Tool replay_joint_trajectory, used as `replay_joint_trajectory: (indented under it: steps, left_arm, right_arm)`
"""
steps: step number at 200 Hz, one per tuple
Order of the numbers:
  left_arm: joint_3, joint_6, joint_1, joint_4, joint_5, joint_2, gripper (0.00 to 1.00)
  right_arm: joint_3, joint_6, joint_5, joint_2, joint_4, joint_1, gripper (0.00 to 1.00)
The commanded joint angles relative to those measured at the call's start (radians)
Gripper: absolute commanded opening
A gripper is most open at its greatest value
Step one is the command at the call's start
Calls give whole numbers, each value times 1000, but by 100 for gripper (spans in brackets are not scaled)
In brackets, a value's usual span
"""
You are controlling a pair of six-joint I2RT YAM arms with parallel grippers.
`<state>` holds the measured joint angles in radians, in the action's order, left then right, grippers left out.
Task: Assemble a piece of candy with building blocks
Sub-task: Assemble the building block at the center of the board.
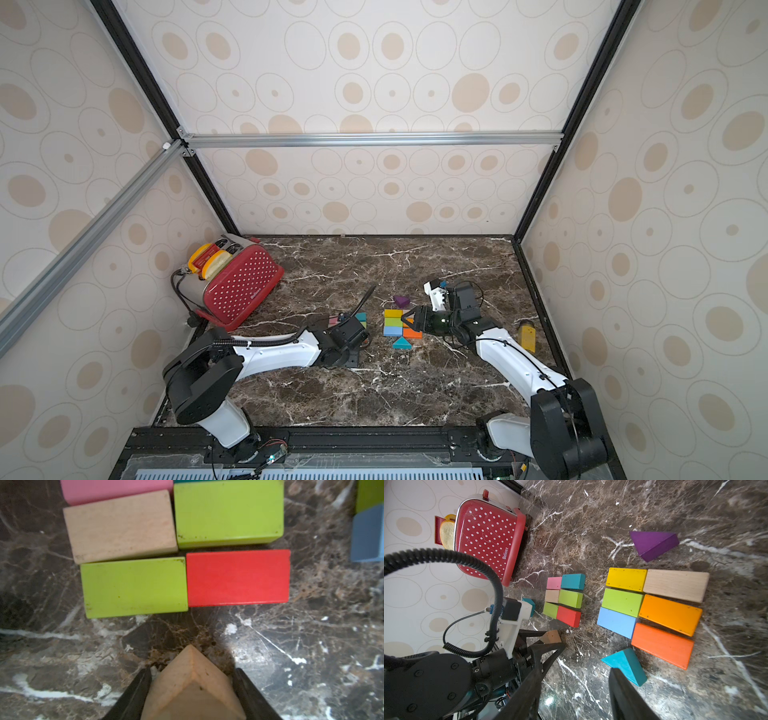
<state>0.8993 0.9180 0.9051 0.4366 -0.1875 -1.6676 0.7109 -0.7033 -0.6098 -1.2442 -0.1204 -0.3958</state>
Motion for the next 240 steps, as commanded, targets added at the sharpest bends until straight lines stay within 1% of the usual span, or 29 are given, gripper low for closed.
replay_joint_trajectory:
  steps: [1, 36, 56, 78, 93, 120, 142, 176, 206, 218, 229, 240]
  left_arm:
    - [39, 48, 3, 33, 1, -20, 44]
    - [50, 51, 3, 45, -4, -30, 52]
    - [59, 57, 3, 60, -10, -32, 60]
    - [66, 61, 3, 69, -9, -32, 63]
    - [64, 61, 3, 71, -9, -30, 68]
    - [65, 58, 3, 73, 0, -29, 73]
    - [61, 55, 3, 78, 8, -11, 74]
    - [51, 40, 4, 131, 11, 56, 70]
    - [24, 18, 7, 183, 3, 169, 68]
    - [20, -14, 6, 189, 31, 208, 67]
    - [12, -37, 6, 245, 41, 243, 66]
    - [-2, -55, 6, 273, 34, 285, 62]
  right_arm:
    - [-13, -4, -13, 9, 9, 5, 56]
    - [-17, -8, -15, 3, 13, 5, 56]
    - [-16, -10, -16, 5, 15, 5, 56]
    - [-16, -10, -15, 10, 13, 6, 56]
    - [-16, -9, -13, 11, 9, 6, 56]
    - [-18, -10, -15, 12, 10, 6, 56]
    - [-17, -7, -15, 12, 5, 5, 56]
    - [-18, -5, -14, 14, 2, 6, 56]
    - [-17, -5, -12, 14, 1, 5, 56]
    - [-17, -5, -13, 12, 0, 5, 56]
    - [-15, -4, -14, 15, -4, 5, 56]
    - [-17, 2, -13, 17, -5, 5, 56]
